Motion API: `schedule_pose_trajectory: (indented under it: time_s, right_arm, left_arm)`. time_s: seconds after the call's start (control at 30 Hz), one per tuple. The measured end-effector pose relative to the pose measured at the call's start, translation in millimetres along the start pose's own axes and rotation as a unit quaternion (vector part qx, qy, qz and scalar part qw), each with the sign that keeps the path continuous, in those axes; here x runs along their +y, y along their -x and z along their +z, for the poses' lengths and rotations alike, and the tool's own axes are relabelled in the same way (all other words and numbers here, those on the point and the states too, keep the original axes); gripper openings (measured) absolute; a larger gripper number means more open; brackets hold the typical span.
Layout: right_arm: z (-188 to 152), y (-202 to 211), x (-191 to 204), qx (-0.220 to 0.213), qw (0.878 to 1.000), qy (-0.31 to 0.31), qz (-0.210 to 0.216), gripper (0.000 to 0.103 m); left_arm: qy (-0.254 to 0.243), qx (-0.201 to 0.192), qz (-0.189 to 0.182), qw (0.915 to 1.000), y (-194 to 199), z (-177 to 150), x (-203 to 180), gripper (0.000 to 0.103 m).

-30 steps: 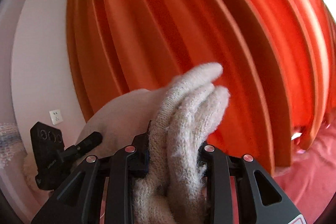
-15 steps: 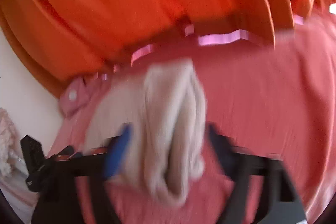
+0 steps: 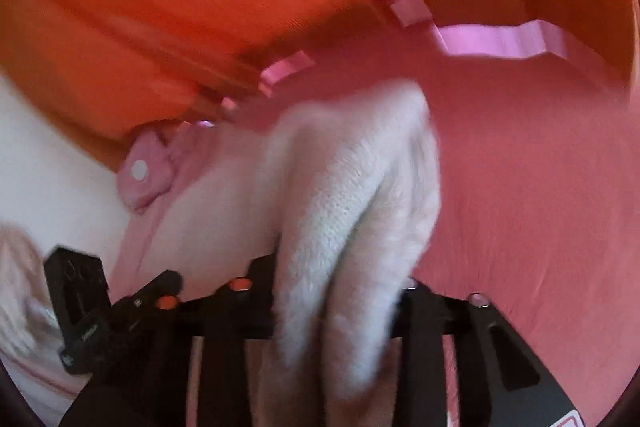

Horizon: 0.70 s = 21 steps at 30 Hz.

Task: Fold small clothes

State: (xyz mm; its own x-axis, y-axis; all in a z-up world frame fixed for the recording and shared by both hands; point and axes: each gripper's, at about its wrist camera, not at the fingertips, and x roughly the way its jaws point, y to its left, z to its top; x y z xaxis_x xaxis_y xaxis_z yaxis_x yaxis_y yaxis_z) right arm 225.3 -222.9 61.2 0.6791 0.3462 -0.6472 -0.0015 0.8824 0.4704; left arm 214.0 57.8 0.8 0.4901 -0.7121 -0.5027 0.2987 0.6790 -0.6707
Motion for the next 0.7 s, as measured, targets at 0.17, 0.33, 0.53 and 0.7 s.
schedule_pose_trajectory:
  time_s: [0.17,0.33,0.53,0.7]
  right_arm:
    - [21.7,18.6,11.5,-0.058,0.998,0.025,0.022,0.033]
    - [2.8,-57.8,-58.4,0.046,0.994,-0.084,-0.043,0.039]
    - [-26.4,18.0,-11.9,-0.004,1.0,-0.007,-0.018,0.053]
    - [-38.5,-26.4,-10.6,0.05,0.998,-0.002,-0.049,0.053]
  left_arm:
    - [-0.029,-0.068,-0.033,0.9967,26.4,31.1,-12.1,0.057]
    - [-0.02,-0.001,0.125,0.992,-29.9,24.8,36.0,0.062]
    - [-0.029,-0.068,0.084,0.9937,26.0,7.2,15.4,0.074]
    - [-0.058,-0.05,0.136,0.9878,34.0,-26.1,-7.3,0.077]
